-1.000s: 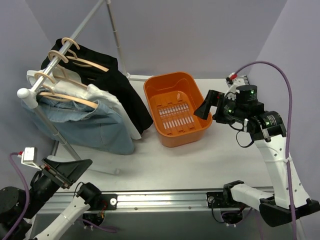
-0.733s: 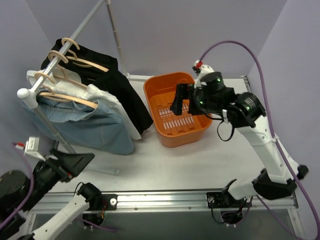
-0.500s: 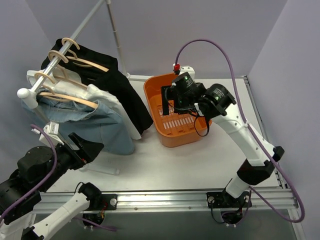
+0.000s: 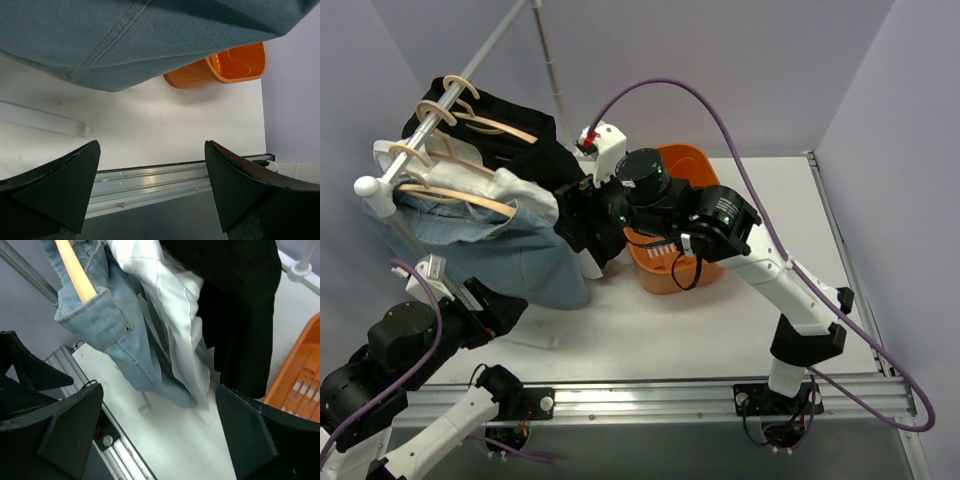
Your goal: Remove the skirt from the hanger
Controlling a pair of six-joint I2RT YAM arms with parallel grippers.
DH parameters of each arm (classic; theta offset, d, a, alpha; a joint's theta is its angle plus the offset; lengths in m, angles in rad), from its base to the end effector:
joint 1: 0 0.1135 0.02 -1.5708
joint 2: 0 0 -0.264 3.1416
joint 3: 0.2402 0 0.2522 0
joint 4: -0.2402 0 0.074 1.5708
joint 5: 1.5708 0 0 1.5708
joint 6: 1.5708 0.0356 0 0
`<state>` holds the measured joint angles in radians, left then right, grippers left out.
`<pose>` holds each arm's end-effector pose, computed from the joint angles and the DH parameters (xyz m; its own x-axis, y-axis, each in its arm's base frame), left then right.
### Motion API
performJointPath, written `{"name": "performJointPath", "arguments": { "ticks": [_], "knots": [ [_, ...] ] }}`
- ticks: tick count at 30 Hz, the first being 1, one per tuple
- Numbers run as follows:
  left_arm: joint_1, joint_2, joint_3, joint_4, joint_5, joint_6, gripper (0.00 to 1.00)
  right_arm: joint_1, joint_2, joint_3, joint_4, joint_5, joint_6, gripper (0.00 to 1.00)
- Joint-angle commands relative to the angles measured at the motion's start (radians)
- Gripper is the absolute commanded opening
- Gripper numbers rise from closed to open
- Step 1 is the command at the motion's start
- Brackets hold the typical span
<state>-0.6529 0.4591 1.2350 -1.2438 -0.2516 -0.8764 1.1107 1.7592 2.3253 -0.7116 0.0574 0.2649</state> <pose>0.0157 -0.0008 0.3959 -0.5458 -0.5196 -0.6574 -0.0117 0.7892 -0.6140 0.1583 0.3148 0.5390 -0.2897 0.0040 -0.9571 -0.8221 0.5109 0.2510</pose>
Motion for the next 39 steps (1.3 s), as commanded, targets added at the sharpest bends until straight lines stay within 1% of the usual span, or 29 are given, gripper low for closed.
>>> {"name": "performJointPath", "arguments": {
  "ticks": [1,5,7,10,12,16,19,22,24,32,35,37,38,39],
  "knots": [
    [-0.004,0.062,0.064,-0.046,0.001,0.045,0.95,0.009,0.059,0.065,0.032,-0.011,-0.087,0.88],
    [-0.004,0.082,0.07,-0.026,0.046,0.076,0.95,0.009,0.051,0.003,0.141,-0.036,-0.151,0.88],
    [-0.005,0.076,0.051,0.006,0.078,0.079,0.95,0.009,0.062,0.012,0.167,-0.05,-0.185,0.88],
    [-0.005,0.069,0.037,0.037,0.118,0.085,0.95,0.009,0.1,0.081,0.169,-0.14,-0.207,0.88],
    [-0.005,0.066,0.032,0.037,0.13,0.091,0.95,0.009,0.124,0.103,0.17,-0.166,-0.208,0.86],
    [-0.005,0.047,0.018,0.038,0.13,0.088,0.95,0.012,0.132,0.074,0.213,-0.192,-0.201,0.85],
    [-0.004,0.038,0.021,0.044,0.12,0.089,0.95,0.012,0.16,0.088,0.212,-0.226,-0.197,0.8],
    [-0.005,0.035,0.024,0.035,0.118,0.094,0.95,0.02,0.184,0.105,0.219,-0.245,-0.191,0.79],
    [-0.005,0.033,0.021,0.032,0.126,0.091,0.95,0.023,0.198,0.105,0.224,-0.263,-0.19,0.75],
    [-0.005,0.013,0.018,0.029,0.132,0.083,0.95,0.038,0.244,0.109,0.251,-0.294,-0.185,0.68],
    [-0.004,0.012,0.017,0.026,0.14,0.082,0.95,0.038,0.258,0.111,0.256,-0.297,-0.187,0.62],
    [-0.005,0.01,0.014,0.021,0.143,0.076,0.95,0.038,0.264,0.111,0.261,-0.303,-0.188,0.54],
    [-0.004,0.009,0.012,0.02,0.147,0.071,0.95,0.04,0.267,0.112,0.262,-0.303,-0.19,0.5],
    [-0.005,0.007,0.012,0.018,0.147,0.068,0.95,0.038,0.267,0.114,0.262,-0.304,-0.19,0.42]
  ]
}}
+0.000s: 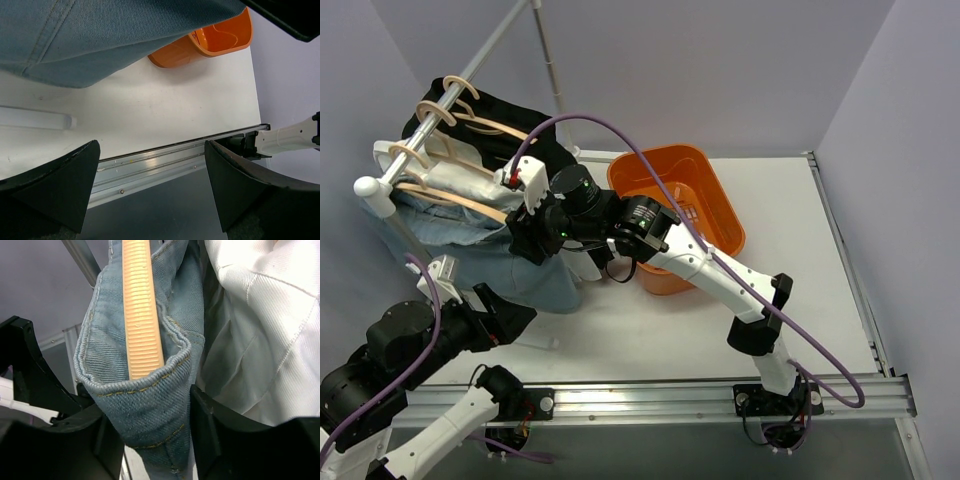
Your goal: Remove the skirt from the hanger
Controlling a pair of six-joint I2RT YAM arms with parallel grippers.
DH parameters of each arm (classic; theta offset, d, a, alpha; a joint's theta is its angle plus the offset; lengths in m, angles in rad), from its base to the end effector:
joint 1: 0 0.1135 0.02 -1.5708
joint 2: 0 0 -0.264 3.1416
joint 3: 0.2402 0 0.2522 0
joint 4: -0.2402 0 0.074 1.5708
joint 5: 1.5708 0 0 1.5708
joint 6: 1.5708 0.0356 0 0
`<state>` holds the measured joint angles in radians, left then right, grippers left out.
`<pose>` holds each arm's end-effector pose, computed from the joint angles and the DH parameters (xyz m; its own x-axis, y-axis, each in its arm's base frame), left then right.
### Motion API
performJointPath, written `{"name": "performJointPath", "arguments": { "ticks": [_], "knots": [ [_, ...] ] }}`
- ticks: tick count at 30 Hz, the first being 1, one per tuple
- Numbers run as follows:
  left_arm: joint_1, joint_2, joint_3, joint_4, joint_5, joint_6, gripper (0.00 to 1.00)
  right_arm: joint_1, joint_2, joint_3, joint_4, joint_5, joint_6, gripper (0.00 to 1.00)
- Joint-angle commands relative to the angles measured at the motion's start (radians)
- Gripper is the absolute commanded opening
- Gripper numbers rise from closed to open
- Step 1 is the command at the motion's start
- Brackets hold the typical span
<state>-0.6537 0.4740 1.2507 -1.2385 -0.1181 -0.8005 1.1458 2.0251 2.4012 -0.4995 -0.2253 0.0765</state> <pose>0.0150 -0.0062 0.3998 -0.6196 -0.4231 -0.6611 0.1084 0.7881 -0.6060 0.1781 0.4128 0.4831 -0.1255 -0.0965 -0.9874 -0.9727 0.2079 0.1033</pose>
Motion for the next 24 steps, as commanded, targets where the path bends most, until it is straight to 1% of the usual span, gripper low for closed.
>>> {"name": "performJointPath", "arguments": {
  "ticks": [1,5,6,7,8,9,10,11,12,18,22,24],
  "knots": [
    [-0.004,-0.012,-0.007,0.011,0.015,-0.009,0.95,0.003,0.003,0.039,0.055,-0.022,-0.003,0.4],
    [-0.004,-0.026,-0.014,0.008,0.017,-0.022,0.95,0.005,-0.002,0.039,0.061,-0.025,-0.009,0.3],
    [-0.004,-0.029,-0.017,0.01,0.02,-0.026,0.95,0.003,-0.003,0.039,0.059,-0.023,-0.017,0.24],
    [-0.004,-0.032,-0.02,0.014,0.023,-0.028,0.97,0.003,-0.005,0.039,0.059,-0.022,-0.02,0.22],
    [-0.004,-0.034,-0.03,0.037,0.032,-0.028,0.99,0.003,-0.011,0.035,0.061,-0.028,-0.027,0.16],
    [-0.004,-0.034,-0.033,0.048,0.05,-0.028,1.0,0.003,-0.017,0.029,0.073,-0.031,-0.038,0.12],
    [-0.004,-0.032,-0.036,0.056,0.058,-0.031,0.95,0.003,-0.022,0.021,0.084,-0.029,-0.04,0.08],
    [-0.004,-0.029,-0.04,0.068,0.066,-0.035,0.95,0.003,-0.037,0.012,0.096,-0.026,-0.041,0.03],
    [-0.004,-0.02,-0.042,0.074,0.077,-0.035,0.95,0.003,-0.045,-0.005,0.117,-0.026,-0.049,0.0],
    [-0.004,0.038,-0.01,0.071,0.118,0.001,0.95,0.003,-0.062,-0.013,0.16,-0.035,-0.066,0.0],
    [-0.004,0.055,0.0,0.07,0.118,0.023,0.95,0.003,-0.065,-0.017,0.197,-0.051,-0.066,0.0],
    [-0.004,0.055,-0.002,0.074,0.149,0.03,0.95,0.005,-0.063,-0.013,0.214,-0.043,-0.09,0.0]
  ]
}}
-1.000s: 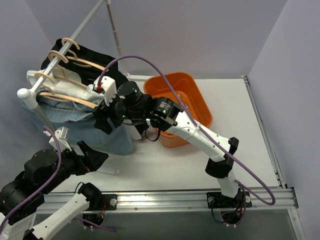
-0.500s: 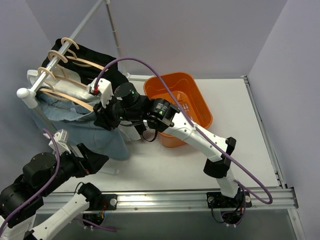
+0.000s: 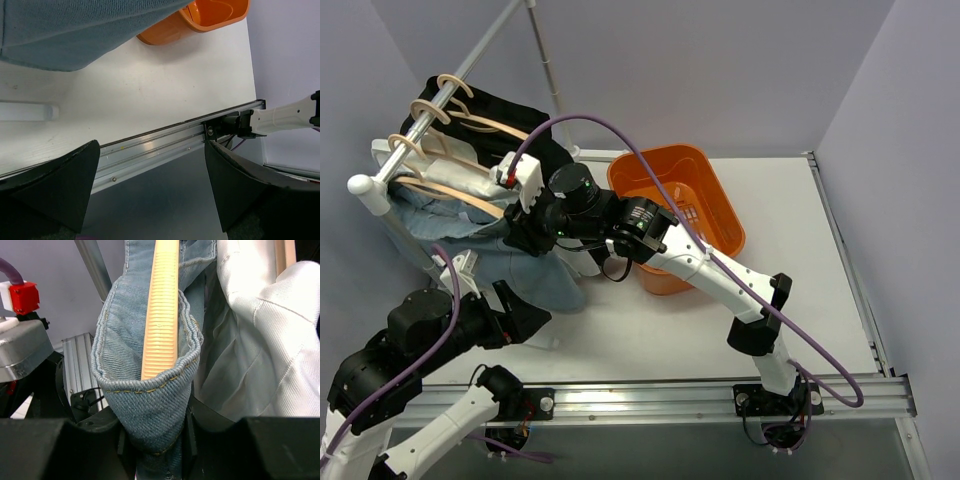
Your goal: Remove the skirt from the hanger
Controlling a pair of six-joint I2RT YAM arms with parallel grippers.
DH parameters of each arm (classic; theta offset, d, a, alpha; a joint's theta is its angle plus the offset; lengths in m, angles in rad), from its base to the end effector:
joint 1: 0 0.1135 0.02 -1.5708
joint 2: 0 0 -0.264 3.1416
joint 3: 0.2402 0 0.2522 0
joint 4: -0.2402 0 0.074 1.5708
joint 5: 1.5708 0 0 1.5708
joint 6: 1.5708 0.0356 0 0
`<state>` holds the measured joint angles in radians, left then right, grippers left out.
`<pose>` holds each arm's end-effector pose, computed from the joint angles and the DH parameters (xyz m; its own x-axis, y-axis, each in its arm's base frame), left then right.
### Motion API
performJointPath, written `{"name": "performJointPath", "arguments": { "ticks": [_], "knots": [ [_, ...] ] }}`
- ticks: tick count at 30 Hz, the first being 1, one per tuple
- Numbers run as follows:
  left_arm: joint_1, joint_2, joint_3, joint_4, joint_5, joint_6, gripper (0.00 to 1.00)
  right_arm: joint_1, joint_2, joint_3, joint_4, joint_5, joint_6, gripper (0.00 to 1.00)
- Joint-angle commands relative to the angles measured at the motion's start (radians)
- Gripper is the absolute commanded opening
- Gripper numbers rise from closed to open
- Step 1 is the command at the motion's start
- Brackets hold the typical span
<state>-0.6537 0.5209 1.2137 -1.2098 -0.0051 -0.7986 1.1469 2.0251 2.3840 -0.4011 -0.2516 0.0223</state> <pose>0.0291 -0.0220 0.3933 -0.7069 -0.3609 -0.6083 0.1408 0.7711 -0.6210 0.1780 0.4161 0.4884 -0.0393 -0.0346 -0.9986 -0.9845 0.1725 0.0328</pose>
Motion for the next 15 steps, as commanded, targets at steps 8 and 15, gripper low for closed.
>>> {"name": "performJointPath", "arguments": {
  "ticks": [8,15],
  "knots": [
    [-0.004,0.004,0.027,0.041,0.043,0.052,0.95,0.014,-0.062,0.053,0.157,0.015,-0.058,0.0],
    [-0.004,0.028,0.032,0.038,0.07,0.084,0.95,0.028,-0.029,0.125,0.163,0.054,-0.068,0.0]
  ]
}}
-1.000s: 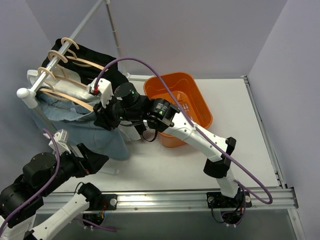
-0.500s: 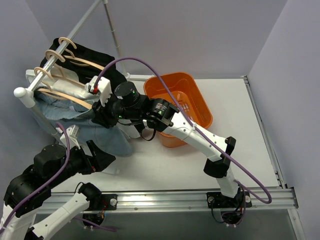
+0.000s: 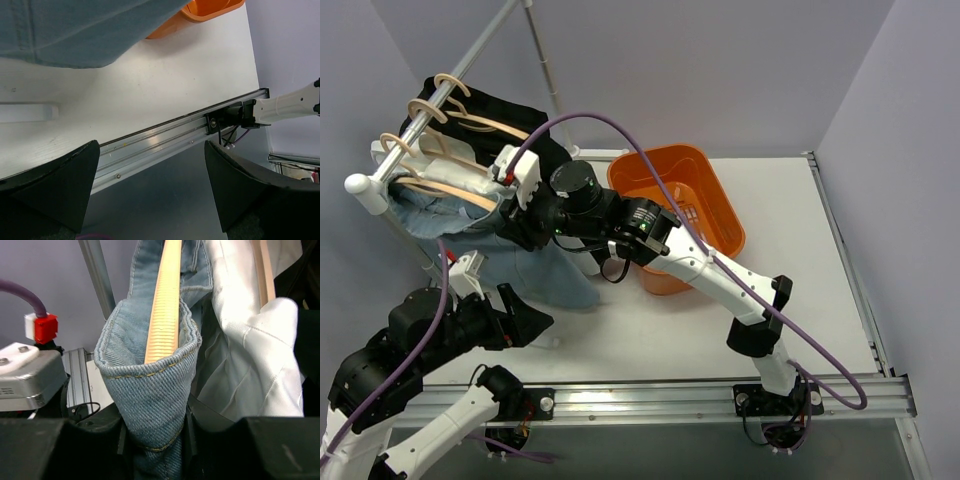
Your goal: Remove the skirt from the hanger
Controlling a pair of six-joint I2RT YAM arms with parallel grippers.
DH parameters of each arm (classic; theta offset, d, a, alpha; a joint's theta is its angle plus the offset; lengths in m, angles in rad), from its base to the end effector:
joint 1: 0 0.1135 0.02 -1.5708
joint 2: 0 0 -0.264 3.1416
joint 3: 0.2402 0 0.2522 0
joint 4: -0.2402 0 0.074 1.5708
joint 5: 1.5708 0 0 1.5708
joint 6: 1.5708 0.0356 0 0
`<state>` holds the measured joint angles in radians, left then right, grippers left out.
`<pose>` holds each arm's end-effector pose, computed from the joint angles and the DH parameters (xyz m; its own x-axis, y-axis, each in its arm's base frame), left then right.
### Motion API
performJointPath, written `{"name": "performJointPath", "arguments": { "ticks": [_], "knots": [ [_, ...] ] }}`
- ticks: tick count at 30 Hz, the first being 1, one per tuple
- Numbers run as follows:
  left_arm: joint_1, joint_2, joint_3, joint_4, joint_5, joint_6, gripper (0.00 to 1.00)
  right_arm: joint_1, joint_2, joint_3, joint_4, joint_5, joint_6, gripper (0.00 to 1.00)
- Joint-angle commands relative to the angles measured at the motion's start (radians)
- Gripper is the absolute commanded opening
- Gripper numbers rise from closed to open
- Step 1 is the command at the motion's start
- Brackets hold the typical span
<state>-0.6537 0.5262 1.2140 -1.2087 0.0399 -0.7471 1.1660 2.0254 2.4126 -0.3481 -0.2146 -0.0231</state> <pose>0.0292 -0.0242 0.3934 -0.7214 -0.3027 -0.6229 0.1975 0.7722 -0.6040 0.1698 0.4155 0.5030 0.0381 0.0316 -0.9988 -0.9813 0.1900 -0.0314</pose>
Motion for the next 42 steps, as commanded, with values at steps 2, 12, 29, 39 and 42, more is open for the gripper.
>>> {"name": "performJointPath", "arguments": {
  "ticks": [2,12,29,39,42],
  "knots": [
    [-0.004,0.034,0.038,0.035,0.035,0.038,0.95,0.009,-0.007,0.12,0.106,0.017,-0.024,0.0],
    [-0.004,0.058,0.035,0.014,0.057,0.063,0.95,0.012,-0.002,0.121,0.178,0.024,-0.005,0.0],
    [-0.003,0.048,0.03,-0.006,0.052,0.081,0.95,0.018,0.024,0.174,0.279,0.032,0.023,0.0],
    [-0.004,0.017,0.016,-0.022,0.049,0.061,0.95,0.049,-0.013,0.143,0.29,0.057,0.023,0.0],
    [-0.004,0.024,0.022,-0.014,0.061,0.061,0.95,0.049,-0.007,0.145,0.296,0.06,0.051,0.0]
  ]
}}
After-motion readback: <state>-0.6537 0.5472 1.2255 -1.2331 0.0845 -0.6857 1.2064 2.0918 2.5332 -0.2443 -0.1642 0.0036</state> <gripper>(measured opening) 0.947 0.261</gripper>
